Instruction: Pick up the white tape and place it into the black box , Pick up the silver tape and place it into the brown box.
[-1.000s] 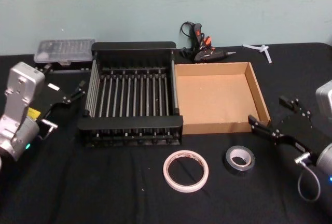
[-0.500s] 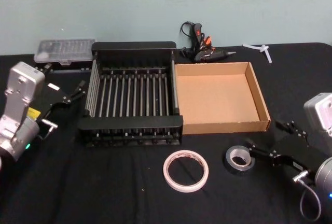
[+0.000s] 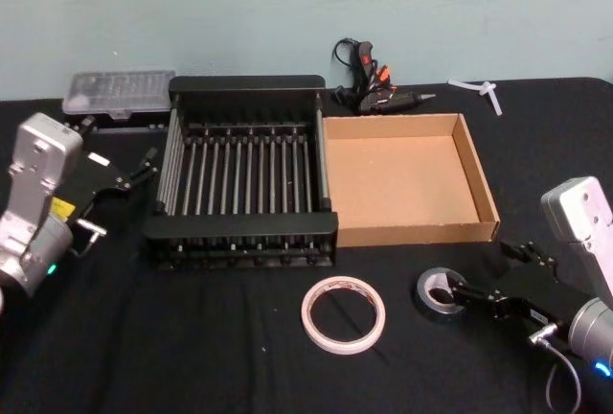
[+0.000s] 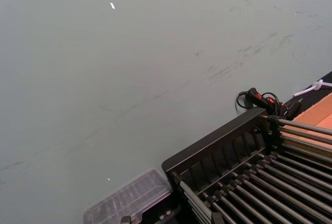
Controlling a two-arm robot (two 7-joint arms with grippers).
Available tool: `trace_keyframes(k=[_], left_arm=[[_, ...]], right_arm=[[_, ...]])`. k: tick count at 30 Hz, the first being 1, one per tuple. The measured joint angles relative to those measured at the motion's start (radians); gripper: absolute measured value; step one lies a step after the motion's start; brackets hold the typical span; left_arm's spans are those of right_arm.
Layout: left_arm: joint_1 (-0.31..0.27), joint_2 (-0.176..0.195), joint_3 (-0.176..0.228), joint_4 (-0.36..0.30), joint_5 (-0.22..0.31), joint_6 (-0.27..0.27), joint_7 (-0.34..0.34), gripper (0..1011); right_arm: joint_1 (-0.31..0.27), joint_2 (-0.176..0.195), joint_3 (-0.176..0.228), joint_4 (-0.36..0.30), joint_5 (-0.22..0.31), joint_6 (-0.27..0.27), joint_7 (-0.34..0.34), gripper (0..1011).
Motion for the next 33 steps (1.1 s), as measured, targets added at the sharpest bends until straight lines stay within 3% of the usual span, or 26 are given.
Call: trace_keyframes(k=[33], left_arm=[[0.0,0.0,0.0,0.0,0.0,0.0,0.0,1001]], right_arm=[[0.016,-0.081,0.016,0.042,-0.066,0.057,0.052,1002]])
